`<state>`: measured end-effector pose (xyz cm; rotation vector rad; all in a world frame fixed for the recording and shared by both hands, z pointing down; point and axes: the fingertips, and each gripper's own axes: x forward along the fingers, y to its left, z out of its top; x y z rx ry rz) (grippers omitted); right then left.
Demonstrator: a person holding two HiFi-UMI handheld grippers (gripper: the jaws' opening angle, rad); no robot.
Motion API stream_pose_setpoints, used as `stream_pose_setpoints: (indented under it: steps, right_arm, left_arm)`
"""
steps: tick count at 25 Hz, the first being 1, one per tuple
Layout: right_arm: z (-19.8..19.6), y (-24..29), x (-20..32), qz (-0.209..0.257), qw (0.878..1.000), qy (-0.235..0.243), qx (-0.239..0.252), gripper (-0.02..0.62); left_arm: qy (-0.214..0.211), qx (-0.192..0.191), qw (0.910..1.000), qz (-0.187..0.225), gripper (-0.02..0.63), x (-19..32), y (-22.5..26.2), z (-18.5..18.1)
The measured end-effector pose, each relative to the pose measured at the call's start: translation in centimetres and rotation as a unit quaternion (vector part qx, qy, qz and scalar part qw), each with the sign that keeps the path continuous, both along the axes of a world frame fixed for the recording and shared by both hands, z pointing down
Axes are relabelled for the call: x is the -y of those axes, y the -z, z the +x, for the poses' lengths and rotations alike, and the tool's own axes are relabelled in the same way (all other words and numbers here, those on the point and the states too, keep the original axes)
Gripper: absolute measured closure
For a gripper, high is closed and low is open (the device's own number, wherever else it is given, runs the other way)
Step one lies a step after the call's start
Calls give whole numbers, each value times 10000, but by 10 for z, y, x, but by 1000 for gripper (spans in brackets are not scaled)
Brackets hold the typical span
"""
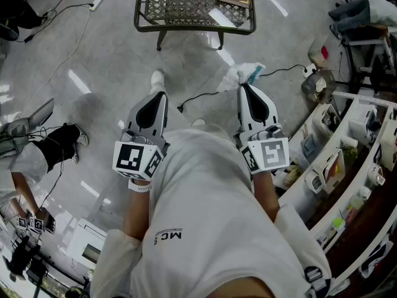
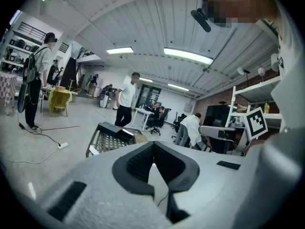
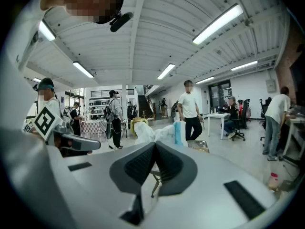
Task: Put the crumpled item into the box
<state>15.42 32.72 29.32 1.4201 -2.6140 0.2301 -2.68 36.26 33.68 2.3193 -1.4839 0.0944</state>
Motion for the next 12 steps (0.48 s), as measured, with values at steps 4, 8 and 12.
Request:
stream_pose_setpoints:
  steps: [4,8,12]
  right_arm:
    - [29,-2,-51,-81,9999,-121,-16,577]
    - [37,-8,-72,-176,9995,-276,30,577]
    - [35,-8,-90,-289,9991,-294,96,578]
  left_arm:
    - [-282,113,9995,9,581,-37,9,44]
    - [-452,297,9985,89,581,-49,21,57]
    - [-674,438,9967,126,581,-66,35,68]
